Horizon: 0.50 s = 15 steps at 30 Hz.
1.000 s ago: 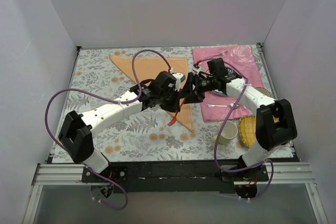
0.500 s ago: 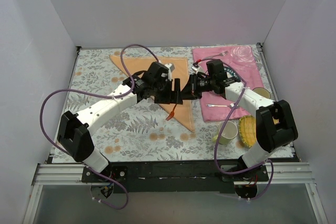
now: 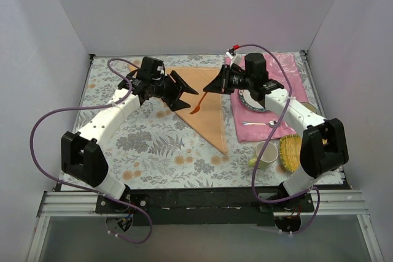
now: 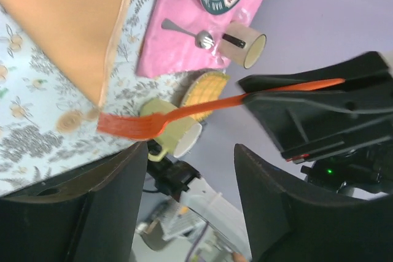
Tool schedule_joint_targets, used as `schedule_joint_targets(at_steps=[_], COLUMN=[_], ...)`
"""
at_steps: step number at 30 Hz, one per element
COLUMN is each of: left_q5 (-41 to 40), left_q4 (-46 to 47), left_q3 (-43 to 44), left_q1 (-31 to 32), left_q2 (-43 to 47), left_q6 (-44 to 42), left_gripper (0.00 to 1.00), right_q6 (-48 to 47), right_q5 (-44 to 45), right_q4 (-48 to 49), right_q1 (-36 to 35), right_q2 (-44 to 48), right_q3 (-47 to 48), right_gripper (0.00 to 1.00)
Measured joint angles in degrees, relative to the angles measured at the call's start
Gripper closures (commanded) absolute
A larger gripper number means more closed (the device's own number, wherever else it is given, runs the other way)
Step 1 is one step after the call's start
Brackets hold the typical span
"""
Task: Fold the napkin, place the utensils inside, and roll it up
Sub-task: Pass the utensil from the left arm to the right
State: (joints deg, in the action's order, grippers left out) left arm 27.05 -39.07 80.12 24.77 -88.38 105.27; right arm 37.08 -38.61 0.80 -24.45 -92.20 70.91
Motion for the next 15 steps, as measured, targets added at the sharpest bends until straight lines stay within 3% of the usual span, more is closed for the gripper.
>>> schedule_joint_targets(at_steps=[6, 15], left_q5=[3.41, 0.81], left_q4=[0.15, 0.81], left_q3=[-6.29, -2.49], left_q1=[-0.26, 0.9], left_q2=[1.88, 3.15], left_q6=[6.51, 8.55], left_gripper=[0.35, 0.35], right_q6=[-2.43, 1.92], right_q5=[5.53, 7.65], right_q4=[1.99, 9.62], right_q1=[-0.02, -0.13], right_q2=[0.79, 6.56], right_q3=[1.68, -2.32], right_gripper=[0.99, 0.99])
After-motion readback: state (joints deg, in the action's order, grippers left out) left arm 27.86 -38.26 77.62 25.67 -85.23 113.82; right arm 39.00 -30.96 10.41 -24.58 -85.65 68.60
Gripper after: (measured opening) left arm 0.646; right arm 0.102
